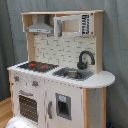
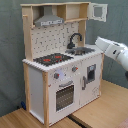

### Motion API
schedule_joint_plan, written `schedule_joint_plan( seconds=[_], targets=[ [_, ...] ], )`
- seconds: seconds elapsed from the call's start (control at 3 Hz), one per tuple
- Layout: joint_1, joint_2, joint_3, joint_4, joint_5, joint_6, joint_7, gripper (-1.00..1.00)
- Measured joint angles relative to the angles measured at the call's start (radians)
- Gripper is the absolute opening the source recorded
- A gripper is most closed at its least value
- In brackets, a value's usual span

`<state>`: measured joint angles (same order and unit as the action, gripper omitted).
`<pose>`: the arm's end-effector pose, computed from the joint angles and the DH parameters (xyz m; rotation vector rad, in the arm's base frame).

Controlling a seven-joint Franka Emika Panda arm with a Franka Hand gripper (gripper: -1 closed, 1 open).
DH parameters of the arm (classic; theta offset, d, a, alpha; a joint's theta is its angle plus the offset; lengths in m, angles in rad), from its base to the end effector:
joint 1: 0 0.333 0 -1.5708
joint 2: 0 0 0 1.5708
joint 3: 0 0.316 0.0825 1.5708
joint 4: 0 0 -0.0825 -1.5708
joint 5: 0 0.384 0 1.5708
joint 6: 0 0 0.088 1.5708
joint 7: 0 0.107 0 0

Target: Play with the kitchen

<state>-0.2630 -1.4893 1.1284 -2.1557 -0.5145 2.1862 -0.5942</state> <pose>0.0751 0.4791 0.5864 0.8622 0.9287 0.6724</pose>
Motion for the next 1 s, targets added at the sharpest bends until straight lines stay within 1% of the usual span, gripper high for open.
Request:
schedule_joint_plan(
  seconds=[0.67, 1.0],
  targets=[
    [0.001, 0.000, -0.032, -0.001, -0.141, -0.120, 0.147, 1.00],
    [0.001, 0.000, -0.047, -0.007, -0.188, -0.188, 0.221, 1.00]
  ],
)
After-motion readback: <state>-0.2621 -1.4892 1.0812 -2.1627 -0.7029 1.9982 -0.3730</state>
